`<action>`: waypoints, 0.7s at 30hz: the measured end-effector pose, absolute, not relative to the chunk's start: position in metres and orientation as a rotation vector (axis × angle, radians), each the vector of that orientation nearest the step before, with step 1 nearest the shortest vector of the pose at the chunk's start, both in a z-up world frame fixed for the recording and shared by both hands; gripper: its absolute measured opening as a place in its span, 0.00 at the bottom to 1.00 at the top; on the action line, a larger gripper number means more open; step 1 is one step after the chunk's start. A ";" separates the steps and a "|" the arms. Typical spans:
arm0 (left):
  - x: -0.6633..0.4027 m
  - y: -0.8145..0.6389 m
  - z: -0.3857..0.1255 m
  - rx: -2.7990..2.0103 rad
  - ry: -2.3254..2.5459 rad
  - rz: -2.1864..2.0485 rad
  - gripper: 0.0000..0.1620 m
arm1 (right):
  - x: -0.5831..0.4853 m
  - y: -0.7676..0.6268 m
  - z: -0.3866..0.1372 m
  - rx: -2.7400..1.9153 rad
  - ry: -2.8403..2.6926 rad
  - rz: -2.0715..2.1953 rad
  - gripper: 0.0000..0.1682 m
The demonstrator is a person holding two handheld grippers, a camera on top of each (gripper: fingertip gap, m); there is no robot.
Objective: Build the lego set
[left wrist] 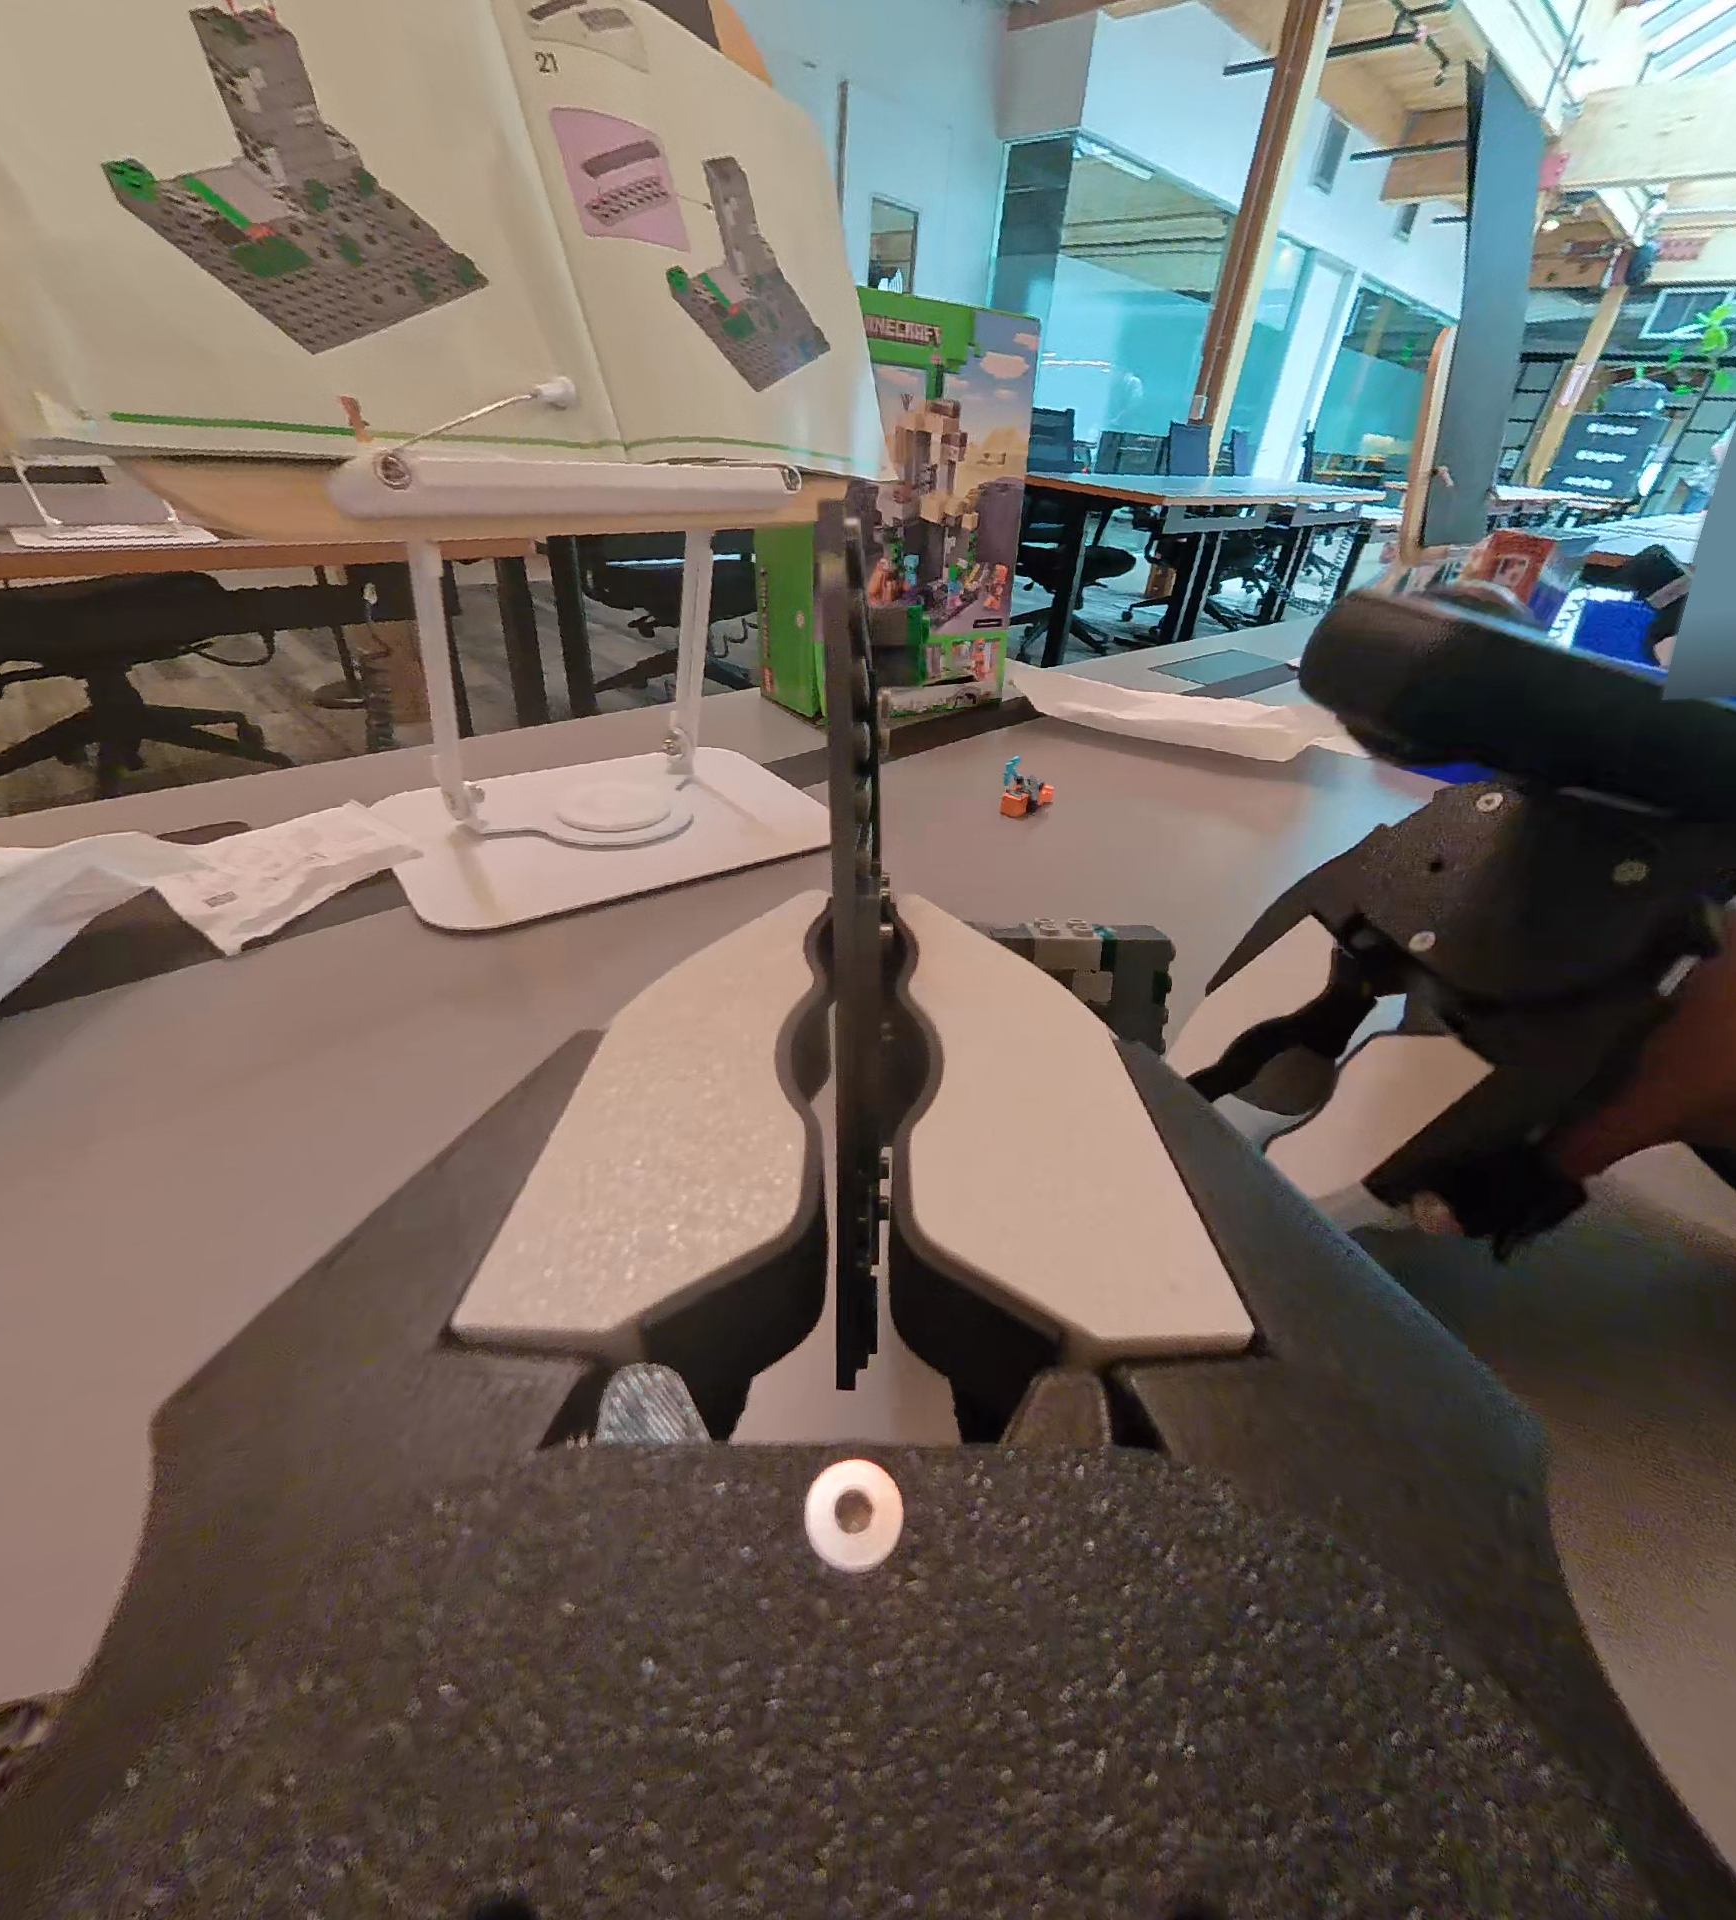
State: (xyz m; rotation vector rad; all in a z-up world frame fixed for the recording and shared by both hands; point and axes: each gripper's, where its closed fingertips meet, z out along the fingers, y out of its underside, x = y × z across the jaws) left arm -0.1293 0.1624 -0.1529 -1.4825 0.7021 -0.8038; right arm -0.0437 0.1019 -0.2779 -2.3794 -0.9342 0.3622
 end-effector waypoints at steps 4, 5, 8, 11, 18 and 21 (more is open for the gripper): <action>-0.133 0.164 -0.151 -1.481 0.700 -0.790 0.04 | -0.040 0.111 -0.280 -2.403 -0.933 0.263 0.13; -0.133 0.163 -0.151 -1.479 0.702 -0.789 0.04 | -0.038 0.111 -0.280 -2.403 -0.942 0.252 0.12; -0.132 0.163 -0.152 -1.482 0.708 -0.791 0.04 | -0.031 0.111 -0.280 -2.402 -0.963 0.239 0.11; -0.130 0.162 -0.154 -1.491 0.721 -0.793 0.04 | -0.020 0.112 -0.274 -2.363 -0.985 0.205 0.11; -0.122 0.160 -0.165 -1.528 0.762 -0.800 0.04 | 0.001 0.118 -0.225 -2.228 -1.128 0.053 0.11; -0.119 0.158 -0.166 -1.528 0.776 -0.801 0.04 | 0.002 0.123 -0.200 -2.165 -1.282 -0.092 0.11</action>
